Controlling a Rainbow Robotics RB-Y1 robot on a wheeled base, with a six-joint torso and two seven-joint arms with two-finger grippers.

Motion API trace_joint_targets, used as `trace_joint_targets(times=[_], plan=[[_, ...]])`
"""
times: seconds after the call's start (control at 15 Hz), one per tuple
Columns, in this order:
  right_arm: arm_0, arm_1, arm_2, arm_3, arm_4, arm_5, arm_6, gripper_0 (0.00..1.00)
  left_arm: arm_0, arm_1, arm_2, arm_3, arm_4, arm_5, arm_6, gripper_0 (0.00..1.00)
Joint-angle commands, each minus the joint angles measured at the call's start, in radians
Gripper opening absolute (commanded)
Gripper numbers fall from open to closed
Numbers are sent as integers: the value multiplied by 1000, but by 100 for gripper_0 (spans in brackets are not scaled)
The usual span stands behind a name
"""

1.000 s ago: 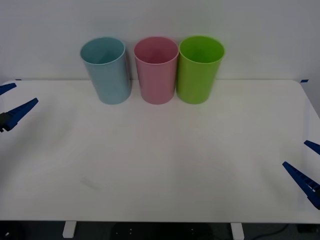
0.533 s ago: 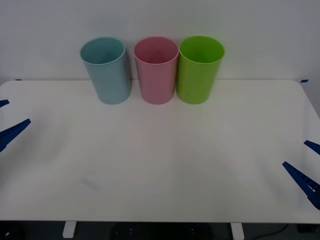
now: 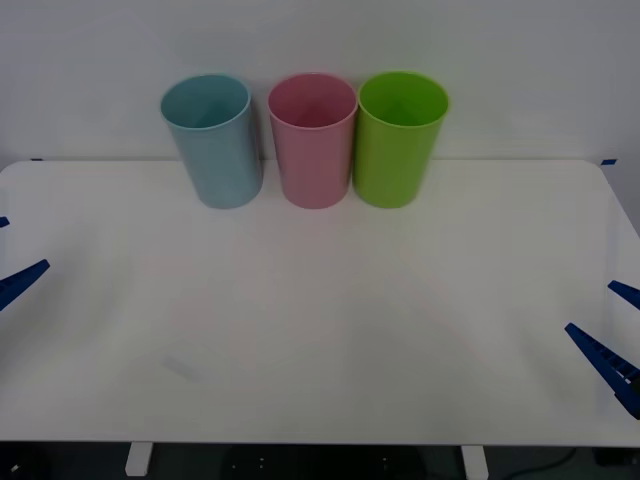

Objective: Grasp the object on the table and drop it into the matching bin: aluminum can to the light blue bin, PET bottle to the pink bin.

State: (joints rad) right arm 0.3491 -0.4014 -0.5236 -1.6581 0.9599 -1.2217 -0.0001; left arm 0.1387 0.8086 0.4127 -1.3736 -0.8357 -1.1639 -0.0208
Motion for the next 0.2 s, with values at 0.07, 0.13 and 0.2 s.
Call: trace_joint_targets(times=[0.07,0.13,0.2], plan=[[0,0,0,0,0,0,0,100,4,0,0,1,1,-8,1,100],[0,0,0,0,0,0,0,100,5,0,0,1,1,-8,4,100],[0,0,0,0,0,0,0,100,5,0,0,1,1,-8,4,100]])
